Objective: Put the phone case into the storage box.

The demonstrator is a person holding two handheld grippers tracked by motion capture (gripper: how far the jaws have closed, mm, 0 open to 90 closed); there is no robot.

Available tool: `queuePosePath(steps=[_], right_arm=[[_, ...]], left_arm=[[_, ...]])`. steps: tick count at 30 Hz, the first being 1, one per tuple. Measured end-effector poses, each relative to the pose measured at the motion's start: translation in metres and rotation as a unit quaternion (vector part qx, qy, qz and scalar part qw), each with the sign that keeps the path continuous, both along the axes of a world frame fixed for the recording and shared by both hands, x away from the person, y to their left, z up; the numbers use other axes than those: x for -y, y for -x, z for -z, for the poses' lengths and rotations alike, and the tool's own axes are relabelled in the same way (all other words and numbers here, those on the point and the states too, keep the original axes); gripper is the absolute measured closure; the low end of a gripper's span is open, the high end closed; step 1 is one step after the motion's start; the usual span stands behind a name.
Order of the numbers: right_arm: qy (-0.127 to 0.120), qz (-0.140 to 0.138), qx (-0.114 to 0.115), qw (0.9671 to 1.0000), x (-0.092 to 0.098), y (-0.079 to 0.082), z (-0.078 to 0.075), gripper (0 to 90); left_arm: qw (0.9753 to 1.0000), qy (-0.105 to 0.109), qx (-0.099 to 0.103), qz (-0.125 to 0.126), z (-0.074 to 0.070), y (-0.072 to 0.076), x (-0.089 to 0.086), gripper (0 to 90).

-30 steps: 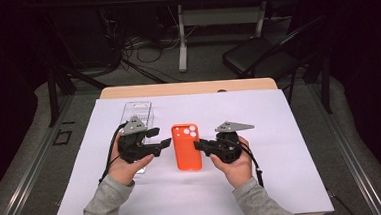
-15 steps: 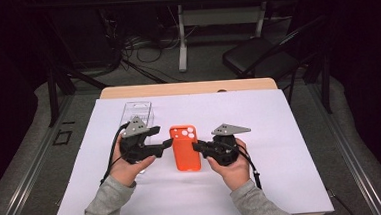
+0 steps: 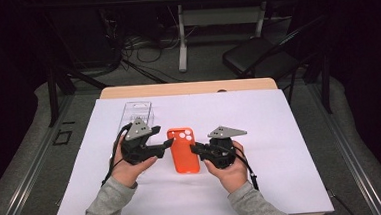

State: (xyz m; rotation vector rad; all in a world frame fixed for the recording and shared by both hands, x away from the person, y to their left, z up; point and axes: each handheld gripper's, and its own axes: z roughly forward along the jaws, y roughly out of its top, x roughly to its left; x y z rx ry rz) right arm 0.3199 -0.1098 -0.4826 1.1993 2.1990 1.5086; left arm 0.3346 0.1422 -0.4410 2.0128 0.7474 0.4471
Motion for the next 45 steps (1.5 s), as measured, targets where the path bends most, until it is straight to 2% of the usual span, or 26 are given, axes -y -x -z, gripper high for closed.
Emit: queuePosePath(steps=[17,21,32,45], right_arm=[[0.003,-0.003,0.004,1.0000,-0.004,0.003,0.000,82.2],[0.005,-0.004,0.004,1.0000,-0.006,0.003,0.001,82.2],[0.008,-0.009,0.004,0.9999,-0.008,0.005,0.002,82.2],[0.013,-0.014,0.003,0.9998,-0.011,0.005,0.004,82.2]], left_arm=[[0.9999,-0.006,0.009,0.006,0.001,0.001,0.002,40.5],[0.9999,-0.008,0.005,0.006,0.001,0.002,0.003,42.6],[0.9998,-0.021,0.003,0.003,0.002,0.002,0.003,53.0],[0.9996,-0.027,-0.008,0.007,0.004,0.001,0.003,63.9]])
